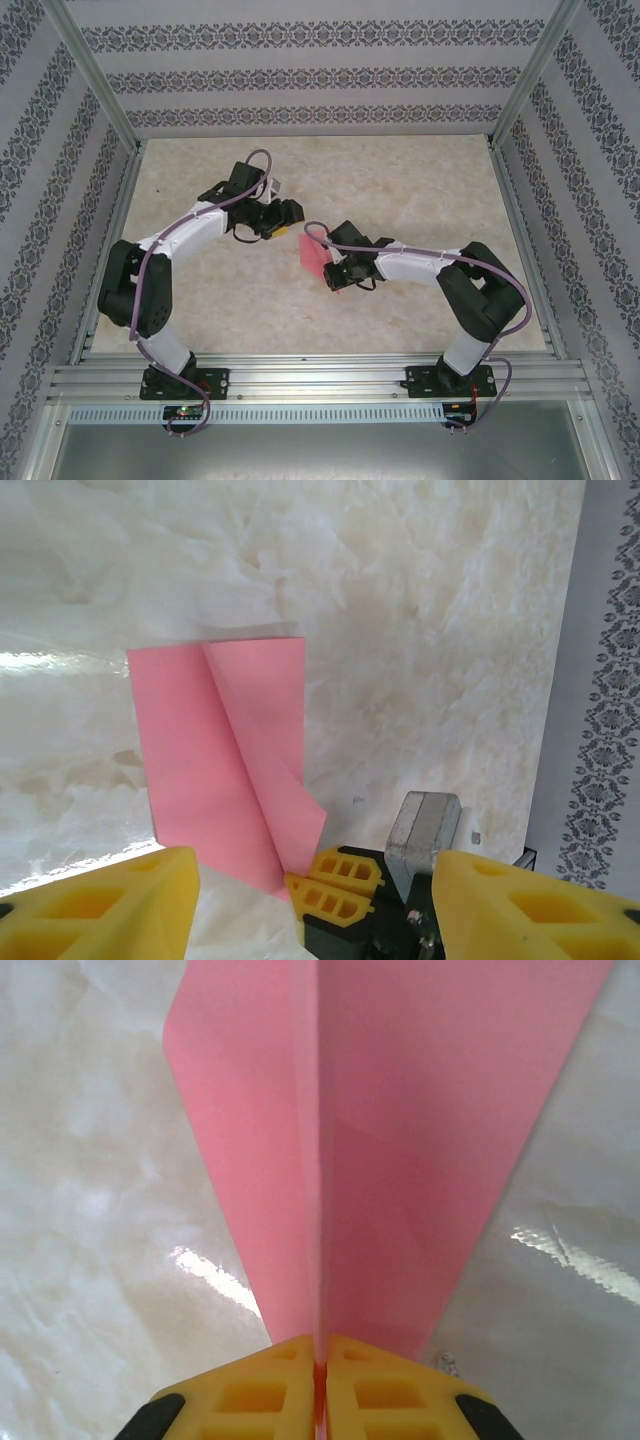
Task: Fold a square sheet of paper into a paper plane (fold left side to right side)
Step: Fourth fold the wing at the center of the table.
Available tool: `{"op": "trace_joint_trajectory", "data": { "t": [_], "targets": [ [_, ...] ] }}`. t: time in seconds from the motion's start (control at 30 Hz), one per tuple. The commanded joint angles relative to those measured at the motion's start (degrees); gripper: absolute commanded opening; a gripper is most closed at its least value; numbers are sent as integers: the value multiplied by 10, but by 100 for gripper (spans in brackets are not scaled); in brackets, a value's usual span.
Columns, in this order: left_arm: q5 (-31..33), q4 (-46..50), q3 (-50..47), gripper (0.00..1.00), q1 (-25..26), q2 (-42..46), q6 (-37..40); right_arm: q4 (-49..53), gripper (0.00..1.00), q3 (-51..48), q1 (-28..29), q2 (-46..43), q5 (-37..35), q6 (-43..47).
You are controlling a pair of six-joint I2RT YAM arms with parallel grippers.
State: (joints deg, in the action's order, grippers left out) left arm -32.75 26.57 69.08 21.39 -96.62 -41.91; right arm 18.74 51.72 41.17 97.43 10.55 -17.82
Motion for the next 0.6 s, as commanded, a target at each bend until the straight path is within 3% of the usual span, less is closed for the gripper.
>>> {"op": "trace_joint_trajectory", "data": {
  "t": [0.0, 0.4, 0.57],
  "targets": [
    [-22, -44, -40, 62, -3, -4, -15, -19, 10, 15, -13, 4, 61, 5],
    [-40, -105, -53, 41, 53, -83, -51, -59, 10, 3, -58, 22, 158, -13],
    [-43, -109, -34, 40, 72, -113, -59, -79, 11, -6, -73, 30, 183, -19]
  ]
}}
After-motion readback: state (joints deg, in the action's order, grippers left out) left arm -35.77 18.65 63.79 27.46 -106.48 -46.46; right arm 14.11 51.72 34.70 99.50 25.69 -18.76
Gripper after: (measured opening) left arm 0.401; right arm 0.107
